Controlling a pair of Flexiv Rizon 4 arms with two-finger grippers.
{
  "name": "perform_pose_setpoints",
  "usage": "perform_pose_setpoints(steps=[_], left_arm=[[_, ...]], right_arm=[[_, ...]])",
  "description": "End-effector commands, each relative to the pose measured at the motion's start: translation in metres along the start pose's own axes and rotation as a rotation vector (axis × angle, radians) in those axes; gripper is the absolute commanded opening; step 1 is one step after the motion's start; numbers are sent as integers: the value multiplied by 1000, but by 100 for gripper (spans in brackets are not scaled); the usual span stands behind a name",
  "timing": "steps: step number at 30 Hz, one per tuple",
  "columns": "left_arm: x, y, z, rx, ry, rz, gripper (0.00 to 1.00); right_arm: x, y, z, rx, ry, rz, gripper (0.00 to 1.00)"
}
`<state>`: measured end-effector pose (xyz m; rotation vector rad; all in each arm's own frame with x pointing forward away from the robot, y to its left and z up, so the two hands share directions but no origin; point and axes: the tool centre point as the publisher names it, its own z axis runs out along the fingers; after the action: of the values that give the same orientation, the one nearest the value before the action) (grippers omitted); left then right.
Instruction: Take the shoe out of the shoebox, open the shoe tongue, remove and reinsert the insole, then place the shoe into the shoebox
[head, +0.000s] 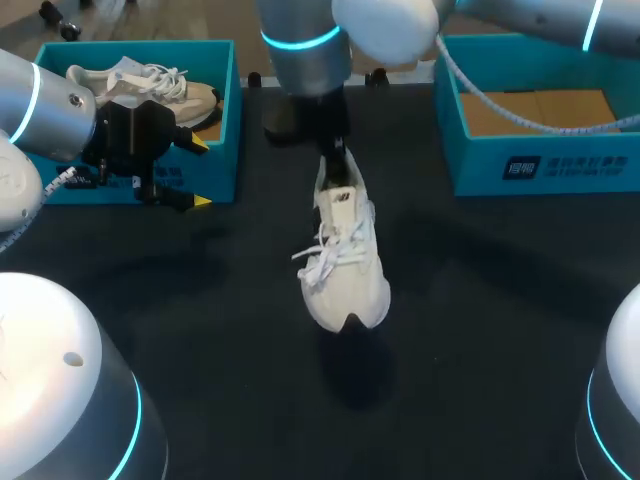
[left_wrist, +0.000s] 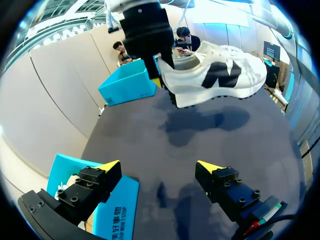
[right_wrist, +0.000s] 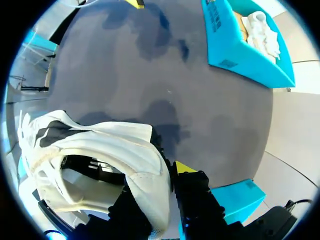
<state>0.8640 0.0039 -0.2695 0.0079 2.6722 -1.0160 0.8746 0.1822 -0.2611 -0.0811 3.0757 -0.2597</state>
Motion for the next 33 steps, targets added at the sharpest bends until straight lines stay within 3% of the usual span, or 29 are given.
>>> perform_pose_setpoints(steps=[1, 10, 15, 27, 33], left_arm=[[0, 0, -1, -3, 1, 0, 100], [0, 0, -1, -3, 1, 0, 100], [0, 0, -1, -3, 1, 0, 100], [0, 0, -1, -3, 1, 0, 100], [0, 0, -1, -3, 1, 0, 100]], right_arm=[[1, -12, -37, -18, -17, 6, 0], [-6, -25, -81, -52, -102, 15, 0], [-10, -35, -100, -17, -134, 17, 0], [-21, -54, -116, 15, -158, 32, 0], [-20, -55, -118, 8, -170, 48, 0]])
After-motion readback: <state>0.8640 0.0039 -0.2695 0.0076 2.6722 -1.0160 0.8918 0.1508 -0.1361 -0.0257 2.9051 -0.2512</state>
